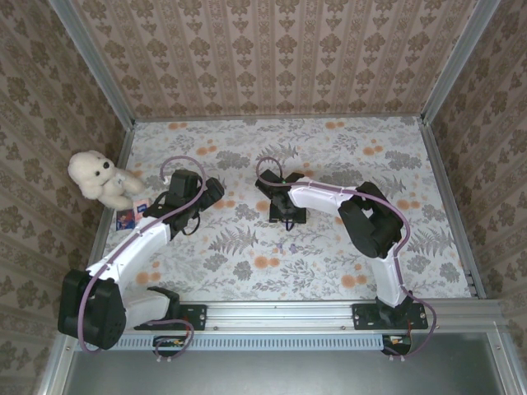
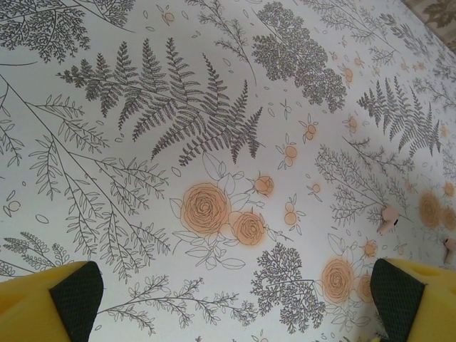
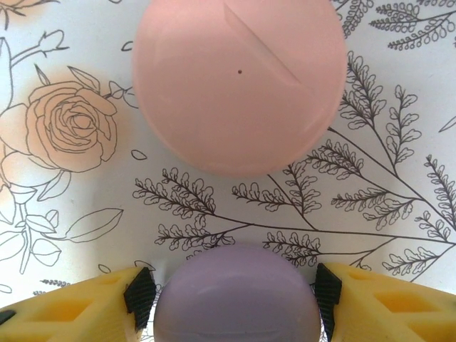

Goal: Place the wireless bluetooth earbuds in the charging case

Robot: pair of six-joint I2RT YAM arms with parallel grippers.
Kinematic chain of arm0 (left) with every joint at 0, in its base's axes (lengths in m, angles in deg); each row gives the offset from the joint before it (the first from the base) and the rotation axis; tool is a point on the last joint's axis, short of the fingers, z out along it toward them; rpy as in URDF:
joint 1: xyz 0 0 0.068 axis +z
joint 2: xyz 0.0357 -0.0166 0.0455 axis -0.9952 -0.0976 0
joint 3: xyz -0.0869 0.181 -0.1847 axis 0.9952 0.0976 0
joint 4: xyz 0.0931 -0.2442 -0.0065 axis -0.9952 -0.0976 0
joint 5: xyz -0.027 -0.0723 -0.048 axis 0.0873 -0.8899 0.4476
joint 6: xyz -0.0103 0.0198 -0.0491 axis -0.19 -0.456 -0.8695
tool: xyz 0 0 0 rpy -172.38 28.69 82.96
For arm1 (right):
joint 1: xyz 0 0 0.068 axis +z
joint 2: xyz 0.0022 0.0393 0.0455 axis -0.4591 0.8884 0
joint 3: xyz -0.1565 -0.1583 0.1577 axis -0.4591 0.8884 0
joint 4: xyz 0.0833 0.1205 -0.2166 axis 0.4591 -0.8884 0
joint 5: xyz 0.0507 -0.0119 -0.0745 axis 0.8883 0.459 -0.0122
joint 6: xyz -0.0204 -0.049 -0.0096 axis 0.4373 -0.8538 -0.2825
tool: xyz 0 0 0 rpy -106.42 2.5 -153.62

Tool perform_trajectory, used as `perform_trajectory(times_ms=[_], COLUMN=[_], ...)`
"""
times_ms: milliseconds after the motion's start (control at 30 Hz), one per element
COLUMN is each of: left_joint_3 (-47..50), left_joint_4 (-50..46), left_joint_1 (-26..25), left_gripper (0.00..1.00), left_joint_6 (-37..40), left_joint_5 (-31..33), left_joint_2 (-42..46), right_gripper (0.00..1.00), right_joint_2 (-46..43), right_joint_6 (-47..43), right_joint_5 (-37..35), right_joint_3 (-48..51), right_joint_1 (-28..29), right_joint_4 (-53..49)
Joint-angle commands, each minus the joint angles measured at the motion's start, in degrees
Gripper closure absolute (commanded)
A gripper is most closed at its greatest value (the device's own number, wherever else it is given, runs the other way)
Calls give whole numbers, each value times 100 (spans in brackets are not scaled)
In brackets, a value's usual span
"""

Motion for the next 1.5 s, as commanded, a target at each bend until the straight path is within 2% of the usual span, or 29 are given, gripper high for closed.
perform_trajectory(times_ms=[0, 233, 600, 733, 900, 1067, 1267, 1467], left_joint_3=[-22, -22, 310, 591, 1101, 1445, 1635, 1643], left_joint_4=[-70, -48, 247, 902, 2325, 3355, 4299, 4926], left_joint_1=[44, 45, 45, 49, 49, 49, 49, -129], left_gripper=[0, 0, 0, 0, 1, 0, 1, 9], left_joint_6=[-16, -49, -175, -5, 189, 201, 133, 150], left_joint_5=[-64, -74, 51, -451, -1302, -1929, -2553, -2867], left_joint_2=[108, 117, 488, 449, 248, 12, -510, -1131], right_gripper=[36, 42, 51, 51, 51, 51, 52, 52], right_joint_2=[171, 74, -717, -925, -990, -848, -568, -405], right_joint_6=[-93, 146, 860, 1074, 1452, 1884, 2405, 2785], right_joint_5=[88, 224, 544, 653, 846, 1183, 1501, 1674], right_joint_3=[248, 354, 718, 692, 479, 260, 56, -26], right_joint_1=[-56, -54, -34, -57, -160, -380, -495, -531], right_joint_4=[-44, 22, 489, 645, 872, 1270, 1658, 1962])
